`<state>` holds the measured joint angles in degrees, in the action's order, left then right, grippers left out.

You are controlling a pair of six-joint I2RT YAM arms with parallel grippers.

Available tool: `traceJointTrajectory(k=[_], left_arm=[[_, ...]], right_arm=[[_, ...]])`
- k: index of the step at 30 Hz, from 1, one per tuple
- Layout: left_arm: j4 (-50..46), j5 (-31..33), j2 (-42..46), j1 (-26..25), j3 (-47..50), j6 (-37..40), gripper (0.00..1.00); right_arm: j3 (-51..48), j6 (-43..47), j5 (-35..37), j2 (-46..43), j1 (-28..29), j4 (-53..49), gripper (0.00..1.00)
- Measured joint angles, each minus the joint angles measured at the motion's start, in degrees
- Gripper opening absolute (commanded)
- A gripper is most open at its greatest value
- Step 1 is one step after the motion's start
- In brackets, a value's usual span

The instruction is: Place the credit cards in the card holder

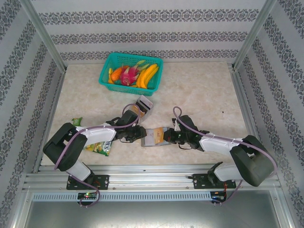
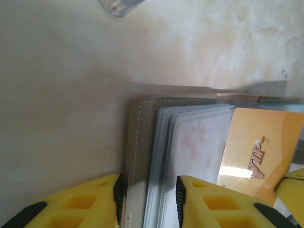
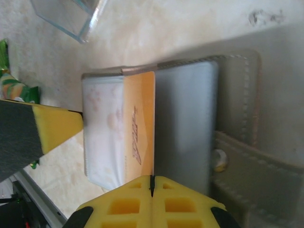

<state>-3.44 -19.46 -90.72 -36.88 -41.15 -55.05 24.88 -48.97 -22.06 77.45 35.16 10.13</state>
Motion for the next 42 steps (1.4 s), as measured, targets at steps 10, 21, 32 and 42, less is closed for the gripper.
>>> traceJointTrajectory(k=[10,21,32,42], left_arm=[[0.00,0.00,-0.57,-0.24,-0.15,0.00,0.33],[0.00,0.02,-0.92,-0.26,-0.46,0.00,0.31],[-0.02,0.00,-0.98,-0.26,-0.46,0.00,0.30],[0.00,-0.02,-0.98,-0.28,-0.46,0.00,0.29]], right_arm=[[-0.20,0.24,1.60,-2.84,0.76,-2.12,0.00],[0.79,1.09,1.55,0.11,1.11,-3.54,0.00],[2.51,-0.02,0.70,3.28,2.60,-2.40,0.00],[2.84,1.36,-1.22,-1.64,0.76,-5.18,0.00]])
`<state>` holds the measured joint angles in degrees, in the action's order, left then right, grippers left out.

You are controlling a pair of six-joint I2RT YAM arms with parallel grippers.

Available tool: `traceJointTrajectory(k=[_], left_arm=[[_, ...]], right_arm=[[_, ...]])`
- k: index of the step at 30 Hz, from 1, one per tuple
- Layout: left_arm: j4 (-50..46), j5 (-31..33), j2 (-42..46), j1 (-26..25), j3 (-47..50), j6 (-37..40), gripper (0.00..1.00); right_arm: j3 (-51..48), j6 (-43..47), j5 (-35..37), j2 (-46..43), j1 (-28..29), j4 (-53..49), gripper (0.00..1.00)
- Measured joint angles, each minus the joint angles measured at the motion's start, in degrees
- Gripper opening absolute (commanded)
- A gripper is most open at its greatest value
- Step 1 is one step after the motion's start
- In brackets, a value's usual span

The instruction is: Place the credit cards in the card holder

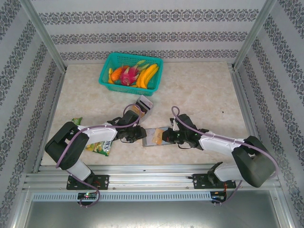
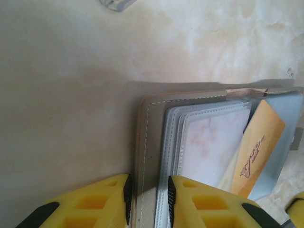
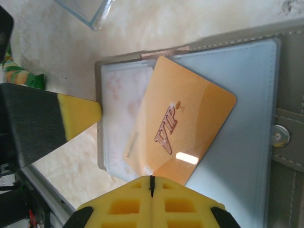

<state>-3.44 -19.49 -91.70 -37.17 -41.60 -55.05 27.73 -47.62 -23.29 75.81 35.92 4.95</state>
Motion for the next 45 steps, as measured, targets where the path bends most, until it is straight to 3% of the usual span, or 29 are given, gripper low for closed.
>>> traceJointTrajectory(k=[2,5,7,13,15,17,29,39,45], left_arm=[[0.02,0.00,-0.13,-0.02,0.00,0.00,0.29],[0.04,0.00,-0.31,-0.02,-0.02,0.00,0.29],[0.04,0.00,-0.31,-0.02,-0.07,0.00,0.29],[0.04,0.00,-0.31,-0.02,-0.04,0.00,0.29],[0.04,0.02,-0.31,-0.02,-0.04,0.00,0.29],[0.02,0.02,-0.31,-0.02,-0.07,0.00,0.29],[0.04,0.00,-0.50,-0.02,-0.07,0.02,0.28],[-0.02,0.02,-0.68,0.00,-0.22,0.04,0.27],[-0.37,0.04,-0.74,0.00,-0.42,0.04,0.27]], right_arm=[[0.00,-0.02,-0.39,-0.22,-0.20,0.02,0.00],[0.09,-0.46,-0.83,0.28,-0.20,0.02,0.08],[0.52,-1.36,-0.81,1.44,-0.20,-0.04,0.19],[0.81,-4.15,0.79,4.20,-0.15,-0.79,0.20],[1.44,-4.70,2.49,4.37,-0.20,-2.67,0.32],[2.32,-4.98,4.22,4.37,-0.31,-3.89,0.33],[4.26,-9.55,4.31,9.70,-0.90,-0.24,0.30],[3.58,-11.72,4.17,10.71,-0.79,6.64,0.04],[3.48,-9.31,1.66,9.70,-2.01,7.78,0.00]])
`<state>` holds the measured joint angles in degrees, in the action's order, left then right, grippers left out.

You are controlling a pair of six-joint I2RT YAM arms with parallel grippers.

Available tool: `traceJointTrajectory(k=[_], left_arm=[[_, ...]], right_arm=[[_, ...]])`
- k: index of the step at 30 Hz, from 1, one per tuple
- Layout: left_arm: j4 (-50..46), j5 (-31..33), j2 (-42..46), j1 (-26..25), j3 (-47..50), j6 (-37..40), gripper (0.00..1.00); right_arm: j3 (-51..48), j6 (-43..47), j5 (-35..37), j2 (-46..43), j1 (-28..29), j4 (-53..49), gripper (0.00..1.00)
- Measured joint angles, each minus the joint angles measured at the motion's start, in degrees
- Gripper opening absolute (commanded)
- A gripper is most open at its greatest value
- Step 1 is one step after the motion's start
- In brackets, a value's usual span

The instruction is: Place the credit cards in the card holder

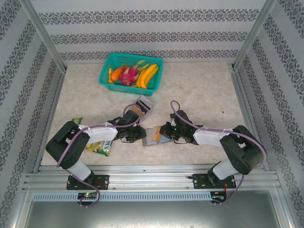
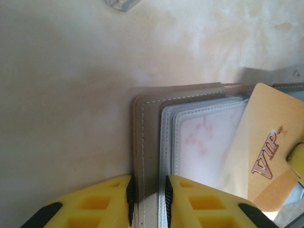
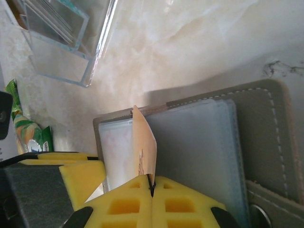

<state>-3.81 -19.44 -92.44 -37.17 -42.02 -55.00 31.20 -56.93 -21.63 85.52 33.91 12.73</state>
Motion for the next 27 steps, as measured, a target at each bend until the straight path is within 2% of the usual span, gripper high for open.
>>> traceJointTrajectory(k=[13,27], left_arm=[[-0.09,-0.04,-0.37,0.00,-0.35,0.20,0.27],[-0.09,-0.04,-0.42,0.00,-0.39,0.20,0.27]], right_arm=[[-0.20,9.16,-10.60,-0.83,-5.09,-3.80,0.00],[-0.24,10.40,-12.94,1.03,-5.27,-3.04,0.00]])
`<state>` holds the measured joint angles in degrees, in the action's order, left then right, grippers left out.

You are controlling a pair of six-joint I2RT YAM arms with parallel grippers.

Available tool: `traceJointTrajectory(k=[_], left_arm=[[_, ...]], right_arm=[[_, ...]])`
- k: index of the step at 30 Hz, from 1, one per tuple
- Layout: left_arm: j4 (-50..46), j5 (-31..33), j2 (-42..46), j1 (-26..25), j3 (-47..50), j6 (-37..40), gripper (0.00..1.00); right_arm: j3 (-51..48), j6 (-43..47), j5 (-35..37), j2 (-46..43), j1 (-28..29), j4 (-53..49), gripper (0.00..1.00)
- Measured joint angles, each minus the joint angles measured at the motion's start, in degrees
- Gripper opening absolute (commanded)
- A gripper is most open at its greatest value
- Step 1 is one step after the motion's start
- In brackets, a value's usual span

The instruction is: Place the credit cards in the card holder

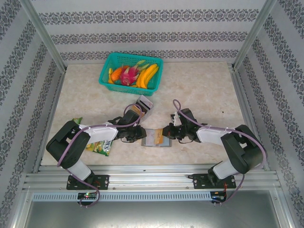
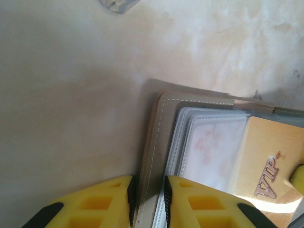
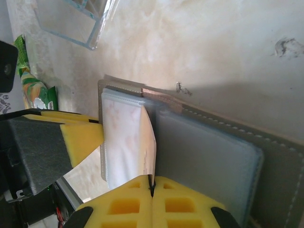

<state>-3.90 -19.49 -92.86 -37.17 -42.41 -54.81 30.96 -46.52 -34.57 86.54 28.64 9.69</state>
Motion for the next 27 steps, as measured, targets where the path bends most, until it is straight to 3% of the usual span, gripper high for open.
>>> traceJointTrajectory(k=[11,20,27], left_arm=[[-0.02,0.00,0.00,0.00,0.00,0.00,0.26],[0.00,0.00,0.00,0.00,0.00,0.00,0.26],[0.00,0.00,0.00,0.00,0.00,0.00,0.26]], right_arm=[[0.04,-1.09,-0.09,2.14,0.00,1.81,0.00],[0.28,1.33,-0.15,-1.92,-0.04,-4.04,0.00],[0.42,1.44,-1.11,-0.24,0.02,-3.69,0.00]])
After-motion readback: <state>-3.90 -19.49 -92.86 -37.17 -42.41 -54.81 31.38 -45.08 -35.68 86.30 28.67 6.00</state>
